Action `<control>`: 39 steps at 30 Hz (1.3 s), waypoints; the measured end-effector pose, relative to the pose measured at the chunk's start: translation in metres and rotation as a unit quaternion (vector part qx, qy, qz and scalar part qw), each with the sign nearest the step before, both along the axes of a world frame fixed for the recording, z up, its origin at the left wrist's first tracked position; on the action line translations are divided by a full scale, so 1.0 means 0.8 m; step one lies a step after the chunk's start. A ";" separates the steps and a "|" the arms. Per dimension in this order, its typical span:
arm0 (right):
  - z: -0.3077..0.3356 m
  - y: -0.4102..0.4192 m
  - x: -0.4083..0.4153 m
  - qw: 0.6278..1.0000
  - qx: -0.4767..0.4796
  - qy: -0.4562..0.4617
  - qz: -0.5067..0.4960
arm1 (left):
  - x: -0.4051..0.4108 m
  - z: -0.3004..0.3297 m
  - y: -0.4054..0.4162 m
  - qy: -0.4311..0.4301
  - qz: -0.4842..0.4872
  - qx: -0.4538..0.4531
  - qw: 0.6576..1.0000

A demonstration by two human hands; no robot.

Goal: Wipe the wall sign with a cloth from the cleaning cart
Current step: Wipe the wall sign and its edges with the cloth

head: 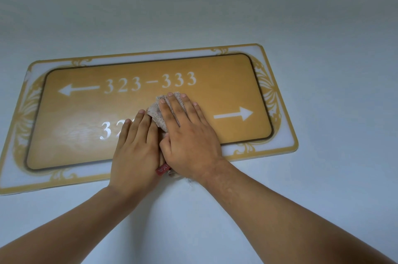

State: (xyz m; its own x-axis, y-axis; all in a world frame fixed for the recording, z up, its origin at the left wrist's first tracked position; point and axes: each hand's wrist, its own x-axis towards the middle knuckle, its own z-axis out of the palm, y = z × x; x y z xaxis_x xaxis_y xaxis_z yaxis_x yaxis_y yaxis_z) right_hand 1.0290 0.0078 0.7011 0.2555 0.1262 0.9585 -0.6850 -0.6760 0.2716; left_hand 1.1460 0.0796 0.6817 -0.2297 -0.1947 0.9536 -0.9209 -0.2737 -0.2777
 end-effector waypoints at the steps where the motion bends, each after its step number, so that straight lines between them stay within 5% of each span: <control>1: 0.000 -0.001 -0.002 1.000 0.001 0.000 0.001 | -0.002 0.001 -0.001 -0.001 -0.001 0.003 1.000; 39: -0.006 -0.031 -0.065 1.000 0.014 -0.006 0.001 | -0.060 -0.009 -0.041 -0.005 -0.001 0.007 1.000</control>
